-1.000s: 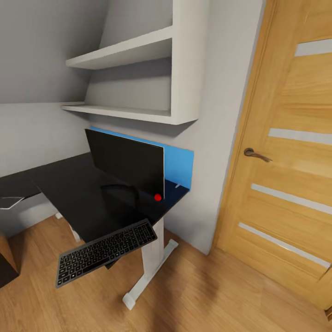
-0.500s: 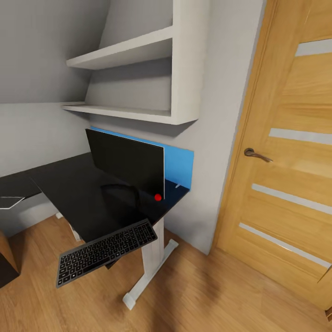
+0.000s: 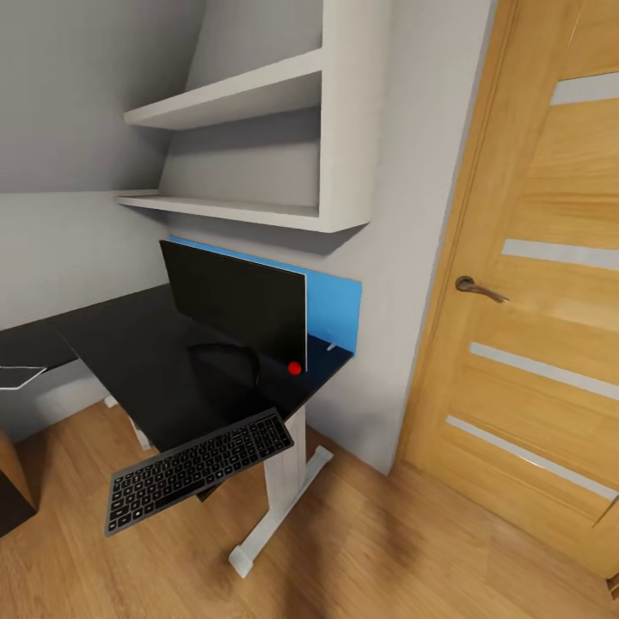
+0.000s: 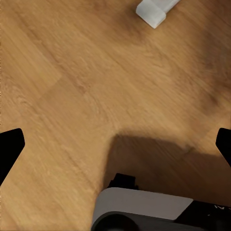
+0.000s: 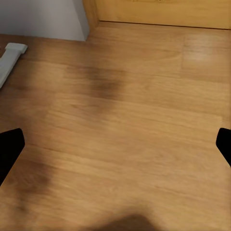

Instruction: In the bedroom, organize the workspace by keeping the computer under the desk, ensuring the monitor is on the desk, placing the keyboard on the desk next to the monitor, placing the mouse on the desk next to the keyboard, moving the folder from the swivel chair onto the desk next to the mouse, stacking the notebook on top of the folder with the pen on top of the notebook, and positioning the swivel chair next to the desk.

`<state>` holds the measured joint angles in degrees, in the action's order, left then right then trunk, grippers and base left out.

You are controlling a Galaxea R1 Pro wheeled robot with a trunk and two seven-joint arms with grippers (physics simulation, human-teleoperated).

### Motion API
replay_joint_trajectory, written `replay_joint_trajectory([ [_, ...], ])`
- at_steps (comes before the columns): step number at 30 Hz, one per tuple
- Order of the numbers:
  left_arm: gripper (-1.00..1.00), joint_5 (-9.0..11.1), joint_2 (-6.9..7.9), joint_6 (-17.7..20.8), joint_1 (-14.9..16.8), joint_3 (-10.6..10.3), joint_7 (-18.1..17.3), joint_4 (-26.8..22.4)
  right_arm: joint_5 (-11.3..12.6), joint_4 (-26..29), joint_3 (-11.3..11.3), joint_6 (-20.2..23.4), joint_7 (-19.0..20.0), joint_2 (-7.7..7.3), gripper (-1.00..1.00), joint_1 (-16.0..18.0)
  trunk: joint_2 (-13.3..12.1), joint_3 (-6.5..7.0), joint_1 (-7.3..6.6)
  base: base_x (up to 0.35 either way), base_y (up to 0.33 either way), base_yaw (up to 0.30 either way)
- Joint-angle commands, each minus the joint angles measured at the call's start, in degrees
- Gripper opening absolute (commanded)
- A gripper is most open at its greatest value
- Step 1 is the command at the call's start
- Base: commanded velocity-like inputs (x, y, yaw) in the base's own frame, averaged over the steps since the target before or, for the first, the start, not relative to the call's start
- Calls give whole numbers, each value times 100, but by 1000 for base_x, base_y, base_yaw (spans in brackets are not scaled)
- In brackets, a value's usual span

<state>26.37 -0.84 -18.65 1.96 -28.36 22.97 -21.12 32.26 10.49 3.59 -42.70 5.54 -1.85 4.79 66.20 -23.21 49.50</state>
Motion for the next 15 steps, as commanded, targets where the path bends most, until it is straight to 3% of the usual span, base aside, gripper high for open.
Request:
replay_joint_trajectory([
  [1, 100, 44, 5, -24, 6, -48, 38, 2, 62, -7, 36, -22, 35, -2, 100, 4, 4, -6, 0, 0, 0, 74],
  [15, 100, 52, 65, -24, 6, -38, 41, 2, 61, -11, 30, -27, 22, 1, 100, 4, 4, -6, 0, 0, 0, 263],
])
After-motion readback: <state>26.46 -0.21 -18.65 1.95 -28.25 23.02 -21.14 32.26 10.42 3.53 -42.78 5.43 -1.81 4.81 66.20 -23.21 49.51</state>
